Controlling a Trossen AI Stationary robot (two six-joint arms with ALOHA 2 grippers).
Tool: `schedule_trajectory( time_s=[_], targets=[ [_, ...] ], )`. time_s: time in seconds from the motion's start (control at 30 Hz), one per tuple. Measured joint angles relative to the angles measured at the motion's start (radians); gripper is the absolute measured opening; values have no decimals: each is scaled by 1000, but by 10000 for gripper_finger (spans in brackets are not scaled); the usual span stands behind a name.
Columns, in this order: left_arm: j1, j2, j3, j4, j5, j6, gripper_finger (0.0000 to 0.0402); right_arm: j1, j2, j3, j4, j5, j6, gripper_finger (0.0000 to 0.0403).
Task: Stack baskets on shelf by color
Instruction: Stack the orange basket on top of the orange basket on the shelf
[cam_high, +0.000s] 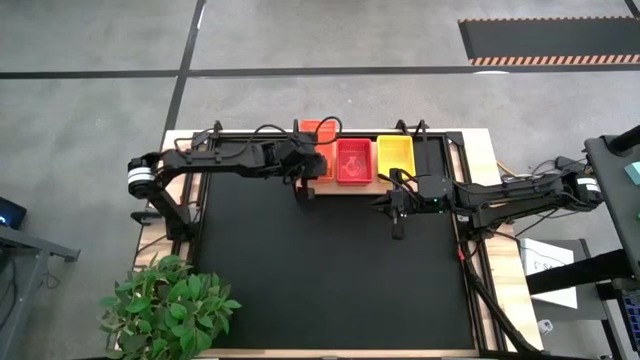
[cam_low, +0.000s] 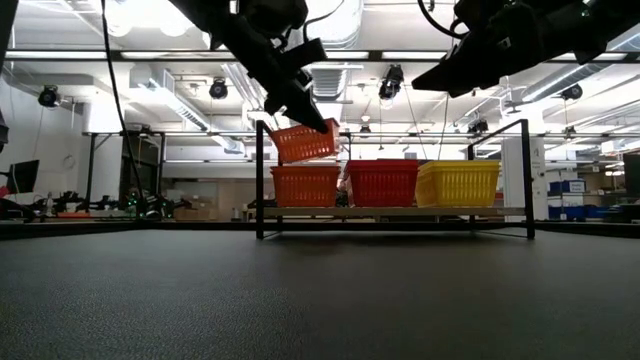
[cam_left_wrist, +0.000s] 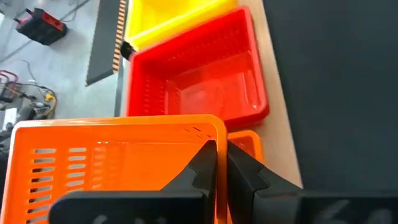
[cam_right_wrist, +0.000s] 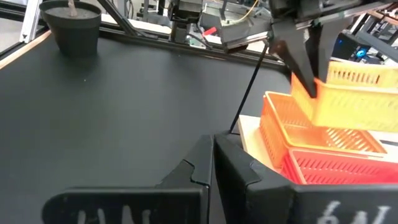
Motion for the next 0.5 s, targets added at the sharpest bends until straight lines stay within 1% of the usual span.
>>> schedule_trajectory(
  time_s=[0.23,0.37,0.5],
  targets=[
    [0,0,-20,-2,4,-72,2,0,0,0,0,0,-10,9],
    [0,0,-20,2,6,-79,2,0,0,0,0,1,-10,9],
    [0,0,-20,6,39,-106,2,0,0,0,0,1,-7,9]
  ],
)
